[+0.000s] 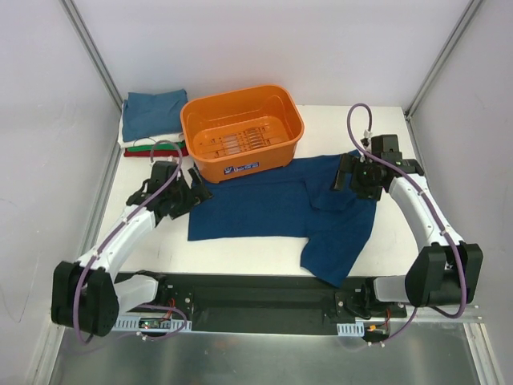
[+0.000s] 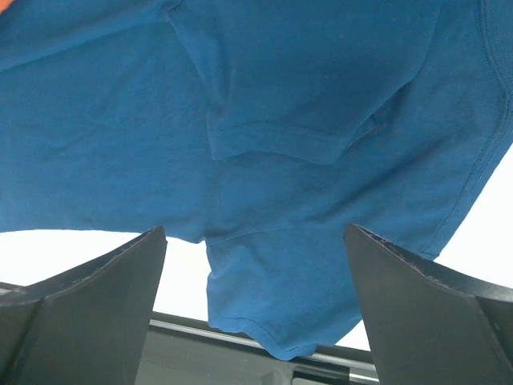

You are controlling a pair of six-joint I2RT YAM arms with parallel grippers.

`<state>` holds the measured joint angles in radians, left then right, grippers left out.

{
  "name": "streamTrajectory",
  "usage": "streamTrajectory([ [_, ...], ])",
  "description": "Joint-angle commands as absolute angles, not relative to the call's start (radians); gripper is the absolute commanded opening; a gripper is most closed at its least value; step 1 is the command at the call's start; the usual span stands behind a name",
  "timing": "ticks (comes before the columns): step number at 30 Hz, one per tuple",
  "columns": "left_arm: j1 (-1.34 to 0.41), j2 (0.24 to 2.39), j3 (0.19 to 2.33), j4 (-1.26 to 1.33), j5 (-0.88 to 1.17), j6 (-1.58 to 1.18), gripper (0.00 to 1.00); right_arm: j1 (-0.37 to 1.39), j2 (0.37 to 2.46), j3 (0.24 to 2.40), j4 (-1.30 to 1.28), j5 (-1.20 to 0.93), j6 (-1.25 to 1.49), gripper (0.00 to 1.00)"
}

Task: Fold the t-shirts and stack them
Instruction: Grap the side of the flattened tshirt closest away from the robot with both arms

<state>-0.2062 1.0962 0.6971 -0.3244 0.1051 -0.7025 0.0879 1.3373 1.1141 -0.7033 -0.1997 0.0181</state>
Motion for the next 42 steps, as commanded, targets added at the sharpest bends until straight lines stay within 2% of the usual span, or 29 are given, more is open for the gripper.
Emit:
streamTrajectory([
  [1,-0.235,1.231,0.807,-0.166,0.164,-0.663,0.94,0.091,1.351,1.147,-0.689,-0.199,0.008,0.97],
  [2,-0.235,1.311,0.852,-0.126,0.167,-0.658,0.88,0.091,1.356,1.150,-0.693,-0.184,0.006,0.97],
  [3,-0.235,1.354,0.888,-0.121,0.146,-0.646,0.74,0.091,1.356,1.155,-0.698,-0.178,0.006,0.97],
  [5,-0.232,1.438,1.001,-0.115,0.094,-0.623,0.55,0.091,1.356,1.154,-0.696,-0.164,-0.018,0.97],
  [7,-0.218,1.560,1.087,-0.115,0.129,-0.598,0.35,0.091,1.358,1.155,-0.696,-0.155,-0.020,0.97],
  [16,-0.195,1.874,1.468,-0.117,0.118,-0.543,0.29,0.089,1.407,1.175,-0.710,-0.117,-0.023,0.97],
  [23,-0.193,2.011,1.604,-0.129,0.118,-0.538,0.32,0.090,1.450,1.210,-0.716,-0.112,-0.028,0.97],
  [26,-0.193,1.981,1.585,-0.138,0.173,-0.542,0.36,0.091,1.440,1.207,-0.726,-0.115,-0.028,0.97],
  [28,-0.198,1.922,1.508,-0.153,0.195,-0.545,0.49,0.095,1.410,1.197,-0.741,-0.103,-0.028,0.97],
  [30,-0.213,1.788,1.421,-0.170,0.221,-0.552,0.70,0.095,1.367,1.177,-0.750,-0.094,-0.022,0.97],
  [33,-0.256,1.562,1.225,-0.225,0.177,-0.554,0.95,0.107,1.309,1.118,-0.755,-0.100,-0.014,0.97],
  [34,-0.287,1.507,1.125,-0.245,0.161,-0.563,0.99,0.113,1.298,1.102,-0.759,-0.104,-0.012,0.97],
  [40,-0.313,1.079,0.748,-0.503,0.036,-0.771,0.99,0.179,1.210,0.990,-0.775,-0.118,-0.003,0.97],
  [42,-0.313,1.010,0.697,-0.578,-0.026,-0.831,0.99,0.210,1.178,0.950,-0.773,-0.118,-0.003,0.97],
])
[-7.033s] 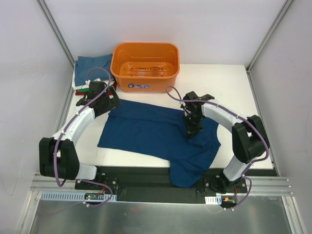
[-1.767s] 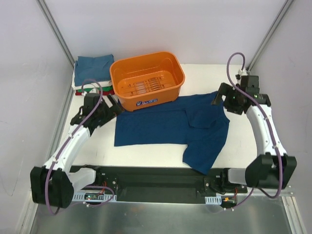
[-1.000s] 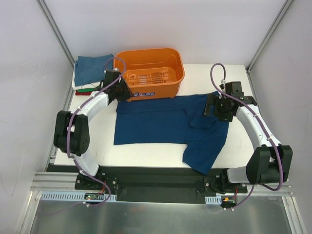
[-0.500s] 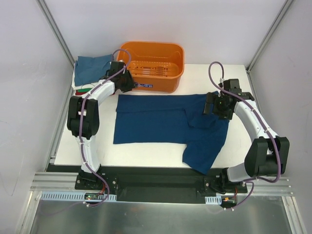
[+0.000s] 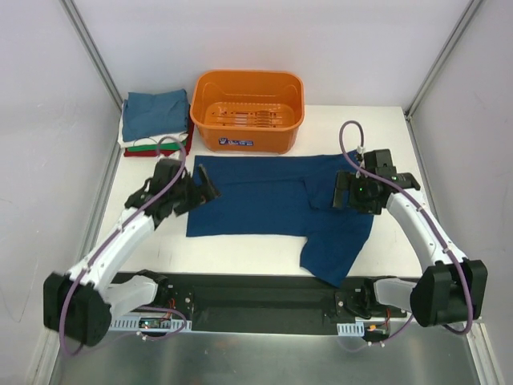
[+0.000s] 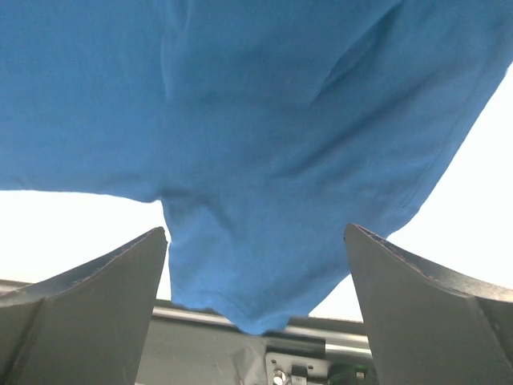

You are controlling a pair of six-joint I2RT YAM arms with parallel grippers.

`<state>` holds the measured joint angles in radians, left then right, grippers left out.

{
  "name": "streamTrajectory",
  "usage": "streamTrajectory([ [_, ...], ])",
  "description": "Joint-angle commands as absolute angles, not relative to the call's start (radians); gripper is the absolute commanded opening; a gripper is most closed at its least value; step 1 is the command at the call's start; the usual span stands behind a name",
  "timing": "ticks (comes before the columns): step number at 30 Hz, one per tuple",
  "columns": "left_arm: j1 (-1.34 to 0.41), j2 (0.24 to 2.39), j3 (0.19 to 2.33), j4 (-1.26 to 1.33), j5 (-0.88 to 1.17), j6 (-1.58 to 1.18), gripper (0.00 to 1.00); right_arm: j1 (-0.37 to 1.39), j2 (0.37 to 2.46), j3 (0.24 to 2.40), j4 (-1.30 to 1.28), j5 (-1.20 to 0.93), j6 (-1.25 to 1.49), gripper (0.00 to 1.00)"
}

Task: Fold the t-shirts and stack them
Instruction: Grap the side of the flattened tshirt closest away from the robot with both arms

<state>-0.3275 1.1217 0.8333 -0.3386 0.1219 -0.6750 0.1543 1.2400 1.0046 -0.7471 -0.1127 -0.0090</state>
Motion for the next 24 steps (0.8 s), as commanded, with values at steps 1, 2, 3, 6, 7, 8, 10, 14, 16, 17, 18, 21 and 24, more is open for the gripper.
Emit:
streamTrajectory([
  [1,-0.313,0.953,0.658,-0.642,-0.043,-0.860,0.99,0.239,1.174,0.937,-0.776,-0.120,0.027,0.97],
  [2,-0.313,0.931,0.640,-0.659,-0.058,-0.873,0.99,0.253,1.164,0.928,-0.775,-0.120,0.034,0.97],
  [3,-0.313,0.914,0.609,-0.673,-0.099,-0.883,0.99,0.265,1.161,0.908,-0.772,-0.117,0.038,0.97],
  [6,-0.304,0.899,0.580,-0.667,-0.153,-0.943,0.92,0.296,1.155,0.879,-0.750,-0.112,0.055,0.97],
  [7,-0.304,0.917,0.577,-0.646,-0.191,-0.959,0.88,0.305,1.155,0.876,-0.746,-0.112,0.061,0.97],
  [8,-0.290,0.934,0.577,-0.634,-0.205,-0.963,0.85,0.308,1.157,0.874,-0.739,-0.106,0.066,0.97],
  [10,-0.272,0.981,0.568,-0.564,-0.184,-0.957,0.76,0.321,1.160,0.874,-0.736,-0.097,0.072,0.97],
  [14,-0.233,1.066,0.548,-0.470,-0.098,-0.940,0.55,0.325,1.172,0.881,-0.736,-0.081,0.077,0.97],
  [16,-0.233,1.103,0.551,-0.451,-0.084,-0.928,0.45,0.325,1.173,0.879,-0.733,-0.080,0.077,0.97],
  [17,-0.233,1.112,0.552,-0.451,-0.074,-0.925,0.43,0.324,1.177,0.880,-0.739,-0.078,0.078,0.97],
  [18,-0.233,1.118,0.543,-0.451,-0.071,-0.925,0.42,0.324,1.178,0.882,-0.744,-0.072,0.078,0.97],
  [21,-0.232,1.134,0.526,-0.443,-0.081,-0.925,0.36,0.325,1.173,0.877,-0.752,-0.055,0.080,0.97],
  [24,-0.232,1.160,0.523,-0.437,-0.095,-0.928,0.33,0.325,1.177,0.879,-0.759,-0.055,0.083,0.97],
])
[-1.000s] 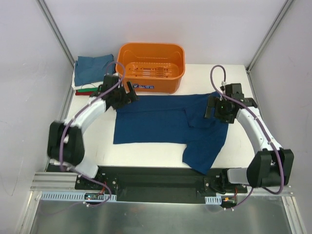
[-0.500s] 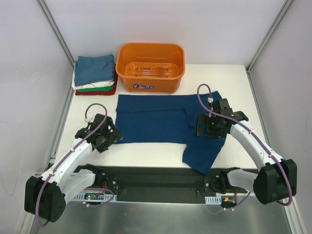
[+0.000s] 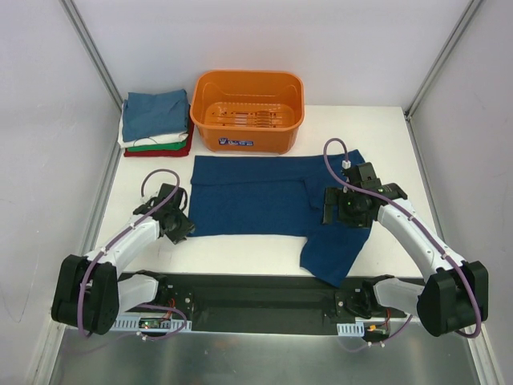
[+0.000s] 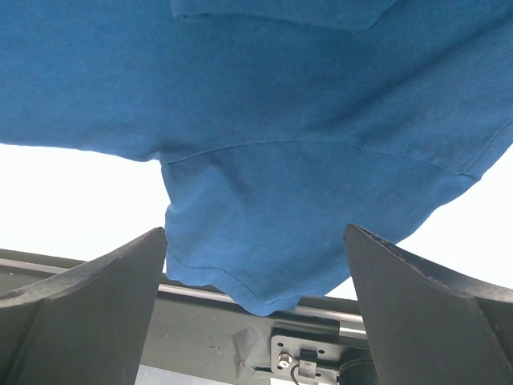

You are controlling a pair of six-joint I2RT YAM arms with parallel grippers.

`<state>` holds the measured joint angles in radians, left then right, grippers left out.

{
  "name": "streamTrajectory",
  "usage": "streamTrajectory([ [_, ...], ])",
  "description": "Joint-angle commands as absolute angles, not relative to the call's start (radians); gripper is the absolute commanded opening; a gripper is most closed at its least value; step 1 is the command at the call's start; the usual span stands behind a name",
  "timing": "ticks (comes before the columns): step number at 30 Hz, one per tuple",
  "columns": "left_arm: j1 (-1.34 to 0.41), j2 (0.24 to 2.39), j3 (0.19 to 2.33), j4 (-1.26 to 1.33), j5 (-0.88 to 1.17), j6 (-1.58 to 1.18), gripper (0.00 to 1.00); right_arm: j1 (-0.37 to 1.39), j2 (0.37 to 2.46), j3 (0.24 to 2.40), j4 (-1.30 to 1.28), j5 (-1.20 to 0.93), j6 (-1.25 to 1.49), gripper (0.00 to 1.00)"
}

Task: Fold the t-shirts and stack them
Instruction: Grap the side of the flattened tshirt closest away from the robot with both arms

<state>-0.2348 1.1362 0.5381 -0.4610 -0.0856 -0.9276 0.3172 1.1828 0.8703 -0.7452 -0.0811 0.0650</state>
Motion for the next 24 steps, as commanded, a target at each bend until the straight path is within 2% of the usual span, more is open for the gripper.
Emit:
streamTrajectory([
  [1,-0.232,1.176,0.520,-0.431,-0.104,-0.930,0.33,0.325,1.174,0.877,-0.761,-0.055,0.083,0.97],
  [11,-0.225,1.270,0.538,-0.353,-0.086,-0.911,0.27,0.331,1.161,0.879,-0.818,-0.072,0.074,0.96],
  [13,-0.225,1.279,0.541,-0.351,-0.083,-0.904,0.07,0.337,1.154,0.885,-0.842,-0.068,0.069,0.97],
  [14,-0.225,1.279,0.545,-0.351,-0.078,-0.900,0.00,0.345,1.151,0.888,-0.854,-0.067,0.068,0.97],
  [16,-0.225,1.272,0.545,-0.351,-0.068,-0.890,0.00,0.370,1.143,0.899,-0.897,-0.075,0.058,0.97],
  [19,-0.225,1.236,0.538,-0.353,-0.063,-0.881,0.00,0.498,1.156,0.922,-0.981,-0.074,0.057,0.98],
  [22,-0.225,1.203,0.532,-0.354,-0.058,-0.881,0.00,0.714,1.215,0.922,-1.032,-0.051,0.121,0.99],
  [24,-0.224,1.195,0.535,-0.354,-0.054,-0.879,0.00,0.866,1.265,0.905,-1.037,-0.029,0.197,0.95],
])
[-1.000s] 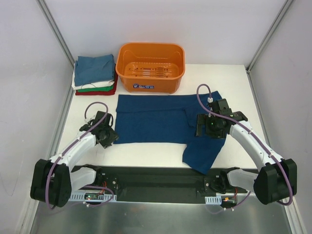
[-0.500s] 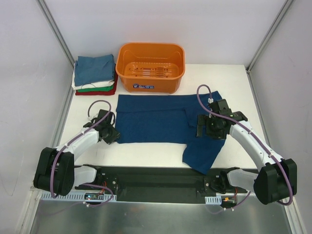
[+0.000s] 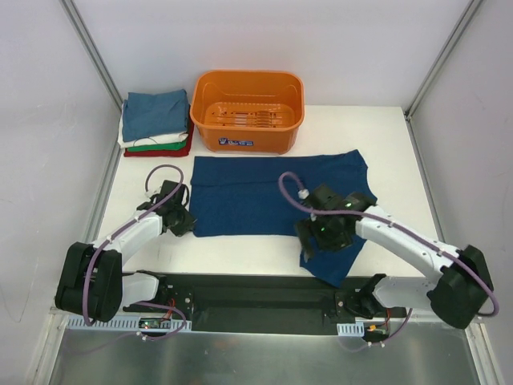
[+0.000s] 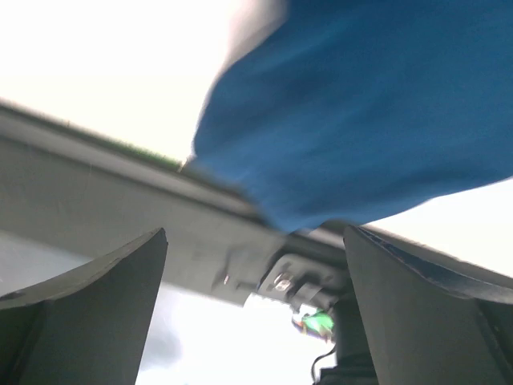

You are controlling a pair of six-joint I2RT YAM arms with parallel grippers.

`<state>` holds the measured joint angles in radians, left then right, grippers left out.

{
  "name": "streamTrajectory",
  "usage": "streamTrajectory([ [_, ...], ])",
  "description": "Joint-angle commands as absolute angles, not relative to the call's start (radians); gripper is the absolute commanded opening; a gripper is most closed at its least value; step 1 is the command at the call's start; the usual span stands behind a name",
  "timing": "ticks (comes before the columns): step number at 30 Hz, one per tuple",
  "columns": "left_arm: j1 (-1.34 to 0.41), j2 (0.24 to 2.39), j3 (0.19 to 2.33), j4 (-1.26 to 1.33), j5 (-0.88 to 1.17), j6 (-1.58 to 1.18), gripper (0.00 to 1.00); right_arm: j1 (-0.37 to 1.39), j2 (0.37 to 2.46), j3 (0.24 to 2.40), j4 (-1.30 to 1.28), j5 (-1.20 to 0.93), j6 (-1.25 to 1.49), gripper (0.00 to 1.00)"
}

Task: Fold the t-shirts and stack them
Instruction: Grap the side of the flattened tshirt closest away from the robot with both arms

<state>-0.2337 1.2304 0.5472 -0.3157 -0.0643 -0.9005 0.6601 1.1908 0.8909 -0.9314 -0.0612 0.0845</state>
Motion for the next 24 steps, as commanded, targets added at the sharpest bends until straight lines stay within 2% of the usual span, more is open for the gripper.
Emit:
streamTrajectory([
  [1,-0.224,1.195,0.535,-0.356,-0.054,-0.876,0.00,0.903,1.278,0.897,-1.035,-0.025,0.228,0.94],
  [7,-0.221,1.193,0.540,-0.360,-0.046,-0.870,0.00,1.022,1.315,0.770,-1.008,-0.012,0.386,0.82],
  [15,-0.219,1.193,0.545,-0.362,-0.041,-0.870,0.00,1.016,1.425,0.713,-0.914,0.063,0.445,0.72],
  [19,-0.215,1.183,0.543,-0.364,-0.043,-0.871,0.00,1.003,1.454,0.735,-0.919,0.121,0.483,0.59],
  [21,-0.212,1.172,0.542,-0.364,-0.041,-0.873,0.00,0.996,1.457,0.741,-0.934,0.149,0.521,0.56],
  [24,-0.209,1.163,0.541,-0.367,-0.044,-0.871,0.00,0.971,1.480,0.759,-0.931,0.184,0.522,0.56],
])
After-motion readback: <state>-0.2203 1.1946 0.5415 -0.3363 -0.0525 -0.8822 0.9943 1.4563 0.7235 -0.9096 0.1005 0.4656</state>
